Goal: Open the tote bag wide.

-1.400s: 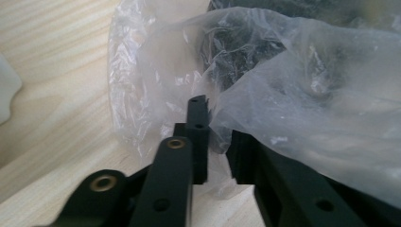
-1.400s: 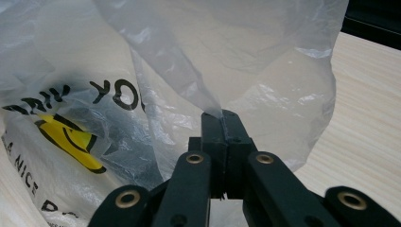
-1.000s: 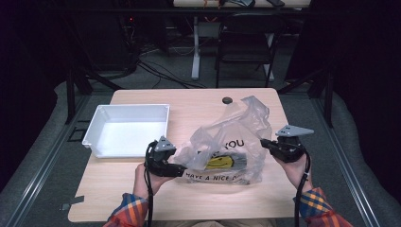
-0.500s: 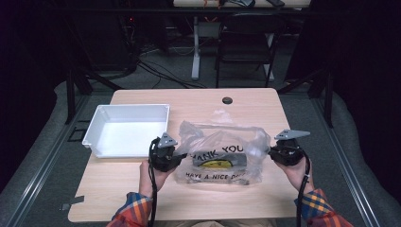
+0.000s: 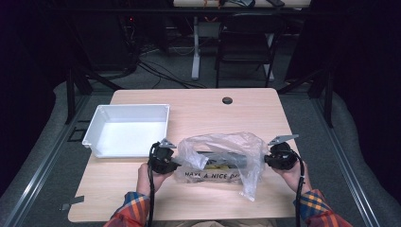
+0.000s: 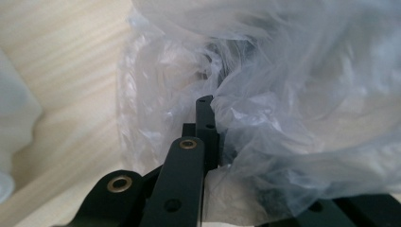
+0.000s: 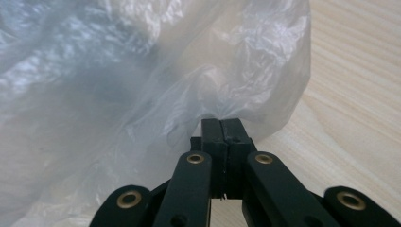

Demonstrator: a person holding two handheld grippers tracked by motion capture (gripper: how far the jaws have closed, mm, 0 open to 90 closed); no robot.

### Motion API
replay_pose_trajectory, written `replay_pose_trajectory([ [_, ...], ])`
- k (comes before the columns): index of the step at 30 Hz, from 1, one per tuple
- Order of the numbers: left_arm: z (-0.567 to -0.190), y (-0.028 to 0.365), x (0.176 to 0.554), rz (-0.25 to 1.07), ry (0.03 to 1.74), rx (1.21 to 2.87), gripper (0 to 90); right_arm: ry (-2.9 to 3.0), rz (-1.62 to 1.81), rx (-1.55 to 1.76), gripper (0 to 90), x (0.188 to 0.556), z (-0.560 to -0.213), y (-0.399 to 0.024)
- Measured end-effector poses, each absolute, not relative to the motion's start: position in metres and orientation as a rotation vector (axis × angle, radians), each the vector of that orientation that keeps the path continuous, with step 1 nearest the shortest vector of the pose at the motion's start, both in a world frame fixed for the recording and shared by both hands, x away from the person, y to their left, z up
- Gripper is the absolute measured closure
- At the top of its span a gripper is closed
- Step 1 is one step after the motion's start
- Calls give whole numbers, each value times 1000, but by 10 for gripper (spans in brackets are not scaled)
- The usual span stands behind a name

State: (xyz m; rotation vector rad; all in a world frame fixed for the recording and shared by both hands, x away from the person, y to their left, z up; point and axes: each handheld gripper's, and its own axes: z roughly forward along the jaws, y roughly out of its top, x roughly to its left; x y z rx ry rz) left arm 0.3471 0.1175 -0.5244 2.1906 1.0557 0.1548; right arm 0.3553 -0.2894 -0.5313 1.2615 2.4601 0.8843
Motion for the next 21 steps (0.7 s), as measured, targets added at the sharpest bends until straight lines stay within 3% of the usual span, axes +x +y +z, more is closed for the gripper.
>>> replay_pose_trajectory([
  [8, -534, 113, 344, 82, 1037, 2266, 880, 2568, 816, 1263, 900, 354, -536, -287],
  [11, -535, 113, 344, 68, 1038, 2269, 879, 2570, 815, 1277, 751, 351, -528, -289],
  [12, -536, 114, 345, 68, 1037, 2270, 878, 2578, 822, 1274, 659, 348, -521, -292],
  [13, -536, 114, 345, 68, 1038, 2270, 878, 2578, 822, 1274, 659, 348, -521, -292],
  [14, -536, 114, 345, 65, 1042, 2267, 876, 2594, 857, 1263, 585, 345, -513, -295],
  [16, -536, 115, 346, 71, 1039, 2271, 876, 2599, 861, 1250, 558, 344, -509, -297],
  [17, -536, 115, 346, 67, 1043, 2267, 875, 2593, 888, 1241, 496, 341, -502, -301],
  [21, -537, 116, 347, 78, 1049, 2265, 873, 2582, 925, 1210, 441, 336, -492, -306],
])
